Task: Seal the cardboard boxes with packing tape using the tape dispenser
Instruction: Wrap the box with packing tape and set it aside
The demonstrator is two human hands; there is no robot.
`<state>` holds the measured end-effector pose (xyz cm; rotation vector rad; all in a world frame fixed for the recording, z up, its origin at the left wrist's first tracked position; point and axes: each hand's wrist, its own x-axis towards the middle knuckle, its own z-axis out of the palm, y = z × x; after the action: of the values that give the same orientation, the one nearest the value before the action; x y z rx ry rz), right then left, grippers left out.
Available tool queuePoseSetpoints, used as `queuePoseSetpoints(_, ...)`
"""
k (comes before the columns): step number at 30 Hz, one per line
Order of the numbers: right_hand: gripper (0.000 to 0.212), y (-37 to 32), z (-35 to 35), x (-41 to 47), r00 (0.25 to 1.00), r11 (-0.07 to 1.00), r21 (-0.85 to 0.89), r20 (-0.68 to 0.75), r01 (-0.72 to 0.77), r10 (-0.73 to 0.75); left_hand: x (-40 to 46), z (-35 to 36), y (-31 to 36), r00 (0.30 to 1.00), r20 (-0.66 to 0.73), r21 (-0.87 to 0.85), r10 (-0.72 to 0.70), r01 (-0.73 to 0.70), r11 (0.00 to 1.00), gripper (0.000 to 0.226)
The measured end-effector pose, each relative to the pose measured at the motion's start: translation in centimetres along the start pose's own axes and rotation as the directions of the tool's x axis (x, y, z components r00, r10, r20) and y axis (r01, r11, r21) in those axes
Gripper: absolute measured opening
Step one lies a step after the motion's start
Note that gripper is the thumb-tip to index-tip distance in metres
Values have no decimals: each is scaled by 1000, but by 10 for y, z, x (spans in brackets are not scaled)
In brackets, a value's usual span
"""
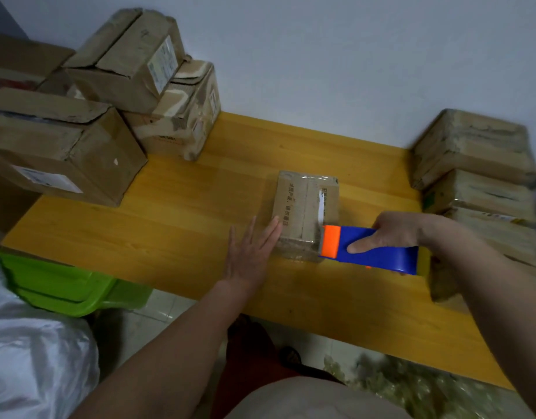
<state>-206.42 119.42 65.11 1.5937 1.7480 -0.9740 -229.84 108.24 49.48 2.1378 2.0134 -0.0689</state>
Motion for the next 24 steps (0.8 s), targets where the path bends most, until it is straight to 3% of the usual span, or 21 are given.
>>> queuePoseSetpoints(8, 58, 5, 7, 15, 999, 999, 42, -48, -17, 19, -2, -13, 6, 999, -44, 7, 11, -11, 1000, 82)
queuePoseSetpoints(11, 60, 8, 7, 16, 999, 998, 59, -45, -13, 15, 3, -20, 24, 985, -128, -31, 113, -117, 993, 77)
queuePoseSetpoints(15, 56, 7, 6, 19, 1000, 998, 69, -28, -2, 4, 5, -14, 42, 952, -55, 19, 301, -301, 953, 79)
queuePoseSetpoints(24, 66, 48, 6, 9, 999, 995, 96, 50, 17, -21, 5, -9, 34, 947, -63, 84, 314, -308, 948, 85)
